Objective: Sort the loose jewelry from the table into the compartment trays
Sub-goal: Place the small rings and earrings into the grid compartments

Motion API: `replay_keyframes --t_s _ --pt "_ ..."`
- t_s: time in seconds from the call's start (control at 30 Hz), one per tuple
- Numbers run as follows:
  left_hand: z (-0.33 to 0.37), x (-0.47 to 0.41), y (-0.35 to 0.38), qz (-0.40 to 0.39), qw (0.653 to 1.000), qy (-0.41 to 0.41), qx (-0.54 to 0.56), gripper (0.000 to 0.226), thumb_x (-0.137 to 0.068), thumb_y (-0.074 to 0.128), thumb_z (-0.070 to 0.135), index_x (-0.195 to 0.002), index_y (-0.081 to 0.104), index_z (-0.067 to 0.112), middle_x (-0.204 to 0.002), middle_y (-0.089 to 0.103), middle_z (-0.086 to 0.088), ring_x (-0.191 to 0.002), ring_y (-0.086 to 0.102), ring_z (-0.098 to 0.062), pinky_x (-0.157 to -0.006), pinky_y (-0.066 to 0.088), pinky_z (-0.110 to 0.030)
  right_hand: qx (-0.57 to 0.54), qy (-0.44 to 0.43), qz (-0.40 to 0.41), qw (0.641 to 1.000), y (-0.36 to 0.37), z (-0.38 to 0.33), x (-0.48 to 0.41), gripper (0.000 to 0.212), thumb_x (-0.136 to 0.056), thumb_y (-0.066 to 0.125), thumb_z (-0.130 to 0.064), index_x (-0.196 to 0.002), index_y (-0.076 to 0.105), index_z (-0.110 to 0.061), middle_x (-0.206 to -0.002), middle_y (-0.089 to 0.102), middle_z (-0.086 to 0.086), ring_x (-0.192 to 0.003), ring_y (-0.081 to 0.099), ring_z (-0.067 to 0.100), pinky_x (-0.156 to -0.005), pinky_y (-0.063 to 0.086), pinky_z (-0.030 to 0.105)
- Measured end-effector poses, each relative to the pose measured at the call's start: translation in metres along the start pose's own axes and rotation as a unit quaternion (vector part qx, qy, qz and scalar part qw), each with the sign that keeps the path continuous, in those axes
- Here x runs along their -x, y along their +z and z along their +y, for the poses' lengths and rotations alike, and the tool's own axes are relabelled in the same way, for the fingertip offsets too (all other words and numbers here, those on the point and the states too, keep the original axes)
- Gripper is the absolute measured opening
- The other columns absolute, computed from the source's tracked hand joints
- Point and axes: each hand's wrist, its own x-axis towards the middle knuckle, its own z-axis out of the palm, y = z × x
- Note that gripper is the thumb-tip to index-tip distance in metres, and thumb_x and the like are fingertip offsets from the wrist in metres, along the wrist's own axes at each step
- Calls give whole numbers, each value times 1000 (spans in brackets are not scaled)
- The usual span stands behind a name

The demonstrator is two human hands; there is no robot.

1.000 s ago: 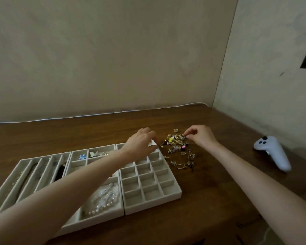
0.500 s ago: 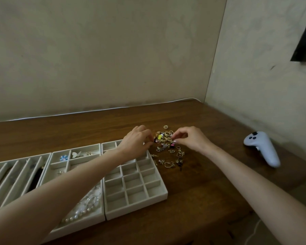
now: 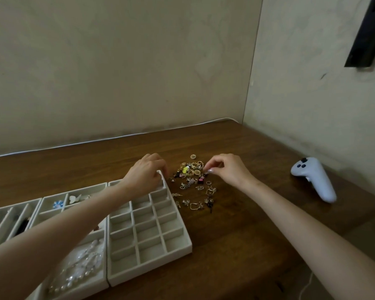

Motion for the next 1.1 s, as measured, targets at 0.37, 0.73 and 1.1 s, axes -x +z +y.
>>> replay_keyframes --t_s 0.37,0.73,1.1 --pt "2 -14 12 -4 999 28 -19 23 -91 47 12 -100 65 23 -118 52 2 -114 42 -16 -95 36 -33 15 -19 -63 998 3 7 -3 19 -84 69 -18 -101 71 -28 -101 57 -7 -87 51 3 -80 42 23" --pt "6 -38 19 -104 991 26 -86 39 -94 38 10 -121 57 31 -137 45 9 -131 31 -12 -104 25 -36 78 -38 -40 995 8 5 -18 28 -94 54 -11 -105 70 -30 -108 53 -5 -108 48 13 -92 43 31" --pt "-6 -47 16 -64 997 29 -26 34 -92 40 8 -111 61 27 -126 53 8 -124 39 -13 -104 30 -37 86 -43 -52 994 10 10 -28 40 -94 42 -1 -97 72 -27 -123 57 -8 -124 39 16 -110 29 37"
